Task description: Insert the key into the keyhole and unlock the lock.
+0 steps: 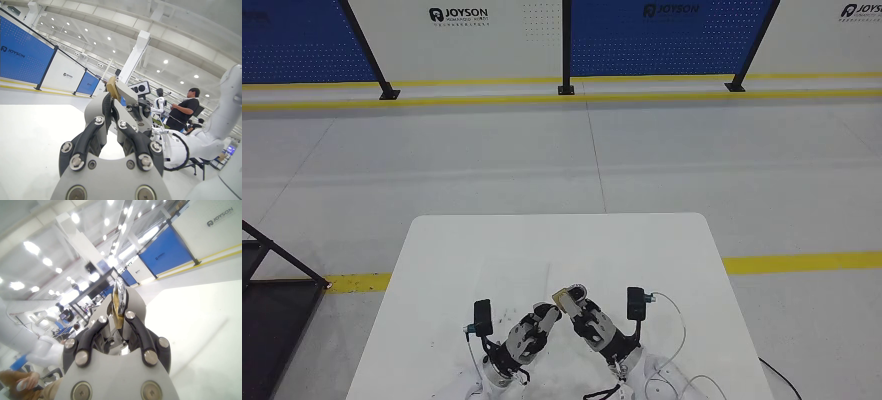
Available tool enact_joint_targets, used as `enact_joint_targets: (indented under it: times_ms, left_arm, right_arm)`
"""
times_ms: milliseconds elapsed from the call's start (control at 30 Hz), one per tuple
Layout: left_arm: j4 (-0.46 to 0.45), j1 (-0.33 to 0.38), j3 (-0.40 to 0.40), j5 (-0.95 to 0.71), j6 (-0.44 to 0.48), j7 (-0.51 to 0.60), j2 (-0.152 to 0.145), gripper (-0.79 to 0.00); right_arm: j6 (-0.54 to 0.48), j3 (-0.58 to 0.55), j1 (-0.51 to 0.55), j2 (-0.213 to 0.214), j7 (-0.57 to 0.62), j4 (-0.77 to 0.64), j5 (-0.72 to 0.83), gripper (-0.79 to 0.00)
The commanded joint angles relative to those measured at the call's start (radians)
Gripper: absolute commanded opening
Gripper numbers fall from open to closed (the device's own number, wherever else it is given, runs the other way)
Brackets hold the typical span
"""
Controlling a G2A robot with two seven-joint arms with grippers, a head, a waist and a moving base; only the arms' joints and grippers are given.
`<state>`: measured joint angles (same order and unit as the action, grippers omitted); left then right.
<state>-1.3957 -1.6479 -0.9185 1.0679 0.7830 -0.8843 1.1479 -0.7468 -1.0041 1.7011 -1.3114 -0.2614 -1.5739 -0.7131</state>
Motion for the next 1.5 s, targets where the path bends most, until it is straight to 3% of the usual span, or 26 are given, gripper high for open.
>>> enact_joint_targets:
  times_ms: [0, 367, 567, 700, 767, 833, 1467]
  left_arm:
    - [0.007, 0.002, 0.004, 0.025, -0.02, -0.017, 0.003, -0.785]
    - [0.037, 0.015, 0.019, 0.081, -0.045, -0.085, 0.014, -0.785]
    - [0.049, 0.016, 0.027, 0.062, -0.004, -0.094, 0.017, -0.785]
    - [0.053, 0.017, 0.031, 0.026, 0.043, -0.074, 0.019, -0.785]
    - [0.052, 0.017, 0.028, 0.003, 0.066, -0.056, 0.018, -0.733]
    - [0.051, 0.018, 0.024, -0.014, 0.082, -0.036, 0.017, -0.785]
    - [0.018, 0.005, -0.002, -0.094, 0.125, 0.084, 0.018, -0.785]
  right_arm:
    - [0.002, 0.0, 0.0, 0.0, -0.003, 0.0, -0.003, -0.785]
    - [0.015, 0.003, -0.001, 0.001, -0.023, -0.003, 0.002, -0.785]
    - [0.013, 0.004, 0.0, 0.002, -0.035, -0.004, 0.008, -0.785]
    - [0.012, 0.004, 0.0, 0.002, -0.039, -0.005, 0.01, -0.785]
    - [0.011, 0.003, 0.001, 0.003, -0.042, -0.005, 0.01, -0.785]
    - [0.01, 0.002, 0.002, 0.003, -0.042, -0.005, 0.01, -0.785]
    - [0.01, 0.009, 0.002, 0.007, -0.043, -0.004, -0.007, -0.785]
